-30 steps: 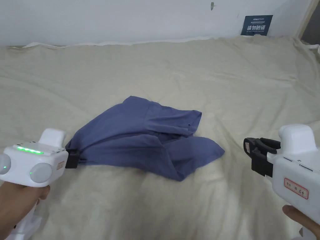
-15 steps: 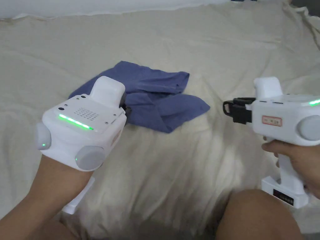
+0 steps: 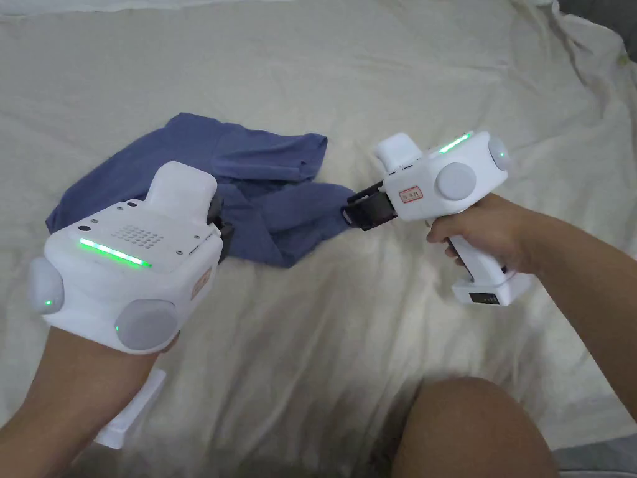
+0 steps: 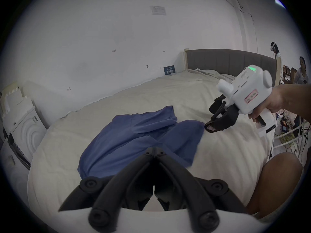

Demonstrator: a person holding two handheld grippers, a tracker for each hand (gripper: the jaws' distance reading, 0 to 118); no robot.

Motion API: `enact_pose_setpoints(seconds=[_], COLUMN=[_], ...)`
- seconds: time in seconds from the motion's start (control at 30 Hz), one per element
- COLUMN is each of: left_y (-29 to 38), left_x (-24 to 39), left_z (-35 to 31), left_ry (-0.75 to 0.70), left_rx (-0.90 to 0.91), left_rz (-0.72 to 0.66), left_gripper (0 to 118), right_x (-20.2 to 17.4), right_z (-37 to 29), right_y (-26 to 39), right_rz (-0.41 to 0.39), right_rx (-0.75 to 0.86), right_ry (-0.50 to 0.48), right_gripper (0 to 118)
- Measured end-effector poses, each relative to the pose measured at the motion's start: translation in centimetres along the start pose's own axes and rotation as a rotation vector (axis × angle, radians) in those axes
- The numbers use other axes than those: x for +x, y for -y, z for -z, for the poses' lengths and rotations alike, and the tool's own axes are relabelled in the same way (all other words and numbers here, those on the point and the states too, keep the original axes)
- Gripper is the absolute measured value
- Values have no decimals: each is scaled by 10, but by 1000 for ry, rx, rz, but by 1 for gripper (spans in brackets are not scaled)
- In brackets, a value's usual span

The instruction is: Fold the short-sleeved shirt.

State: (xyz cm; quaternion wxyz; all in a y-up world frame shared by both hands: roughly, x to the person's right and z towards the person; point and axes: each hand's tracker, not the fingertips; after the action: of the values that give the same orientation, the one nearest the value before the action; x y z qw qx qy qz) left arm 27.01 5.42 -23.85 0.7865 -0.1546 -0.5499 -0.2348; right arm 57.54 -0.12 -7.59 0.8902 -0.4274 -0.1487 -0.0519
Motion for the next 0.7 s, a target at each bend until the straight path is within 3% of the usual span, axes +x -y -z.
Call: enact_pose_setpoints(seconds=[0.13, 0.23, 0.33, 0.43, 0.5, 0.53, 0.6, 0.67, 0.7], left_y=[6, 12, 18, 23, 27, 28, 31, 34, 35], left_x=[-16, -25, -31, -36, -40, -42, -44, -48, -48], left_z=[7, 12, 18, 25, 29, 30, 32, 33, 32], left_ry=[-9, -8, -12, -6, -10, -9, -11, -12, -11], left_rx=[-18, -33, -46, -58, -63, -67, -73, -80, -82], left_rz=[-23, -52, -62, -78, -89, -97, -106, -114, -119], left_gripper=[0, 0, 0, 0, 0, 0, 0, 0, 0], right_x=[9, 14, 13, 15, 16, 13, -1, -16, -18], right_z=[33, 47, 60, 63, 60, 56, 50, 47, 46], right_y=[-13, -15, -14, -14, -14, -14, -12, -11, -11], right_rz=[-21, -25, -61, -35, -40, -61, -153, -224, -206], right_rx=[-55, -48, -74, -60, -59, -52, -9, -16, -27], right_ry=[10, -18, -19, -41, -48, -69, -69, -13, -27], right_gripper=[95, 82, 82, 81, 66, 50, 5, 5, 5])
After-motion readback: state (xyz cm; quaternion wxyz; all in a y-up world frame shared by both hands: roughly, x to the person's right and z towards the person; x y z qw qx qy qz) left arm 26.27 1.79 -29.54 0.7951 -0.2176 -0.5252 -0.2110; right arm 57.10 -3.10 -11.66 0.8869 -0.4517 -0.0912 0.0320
